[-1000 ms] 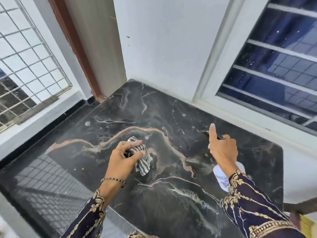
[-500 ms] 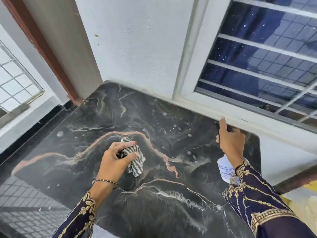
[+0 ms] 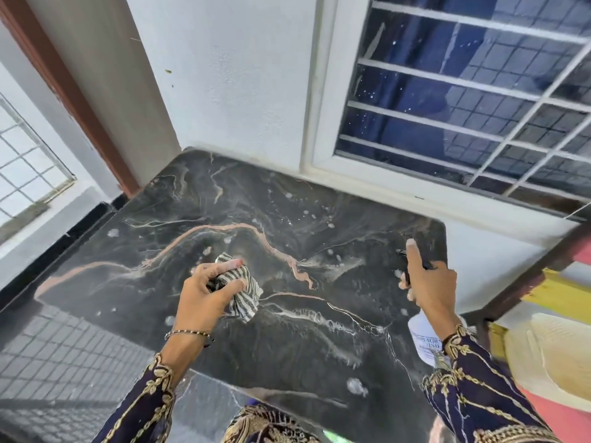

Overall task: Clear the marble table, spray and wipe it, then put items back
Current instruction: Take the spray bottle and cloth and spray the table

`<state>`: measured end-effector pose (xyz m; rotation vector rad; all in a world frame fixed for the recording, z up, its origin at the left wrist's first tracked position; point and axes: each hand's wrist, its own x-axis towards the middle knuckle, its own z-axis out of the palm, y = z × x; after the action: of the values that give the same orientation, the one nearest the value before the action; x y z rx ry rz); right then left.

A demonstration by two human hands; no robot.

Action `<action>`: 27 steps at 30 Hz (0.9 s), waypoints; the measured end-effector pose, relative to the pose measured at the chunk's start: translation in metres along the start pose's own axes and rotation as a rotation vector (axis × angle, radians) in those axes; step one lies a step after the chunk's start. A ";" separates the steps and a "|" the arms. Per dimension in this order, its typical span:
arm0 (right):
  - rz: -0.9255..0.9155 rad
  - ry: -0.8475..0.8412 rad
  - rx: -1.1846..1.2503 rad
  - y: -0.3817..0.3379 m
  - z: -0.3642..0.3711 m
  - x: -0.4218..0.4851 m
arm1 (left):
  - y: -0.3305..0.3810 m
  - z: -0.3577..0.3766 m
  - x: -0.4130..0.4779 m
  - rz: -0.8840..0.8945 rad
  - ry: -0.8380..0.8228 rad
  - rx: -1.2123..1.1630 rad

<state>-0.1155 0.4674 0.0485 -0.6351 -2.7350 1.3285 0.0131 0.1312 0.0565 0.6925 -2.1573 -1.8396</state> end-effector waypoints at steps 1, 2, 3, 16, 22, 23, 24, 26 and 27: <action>-0.003 0.021 0.016 0.006 -0.004 -0.010 | -0.001 -0.002 -0.010 0.011 0.004 0.008; 0.005 0.036 0.009 0.010 -0.008 -0.019 | -0.002 -0.004 -0.018 0.020 0.009 0.015; 0.015 0.034 0.003 0.016 -0.011 -0.026 | -0.003 -0.005 -0.025 0.025 0.011 0.017; 0.082 -0.019 -0.045 0.077 -0.024 -0.112 | -0.009 -0.019 -0.085 0.034 -0.013 0.043; 0.036 -0.097 -0.021 0.090 -0.042 -0.148 | -0.014 -0.017 -0.091 -0.016 -0.091 0.012; 0.068 -0.053 -0.017 0.098 -0.045 -0.155 | -0.015 -0.016 -0.093 -0.023 -0.111 -0.001; 0.098 0.009 -0.026 0.105 -0.047 -0.159 | -0.016 -0.014 -0.095 -0.021 -0.125 -0.003; 0.144 0.094 -0.080 0.122 -0.054 -0.168 | -0.019 -0.008 -0.097 -0.018 -0.160 0.017; 0.157 0.095 -0.086 0.128 -0.059 -0.173 | -0.021 -0.004 -0.098 -0.020 -0.180 0.022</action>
<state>0.0992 0.5168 0.0131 -0.9113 -2.7266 1.1784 0.1044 0.1734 0.0495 0.5745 -2.2916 -1.9593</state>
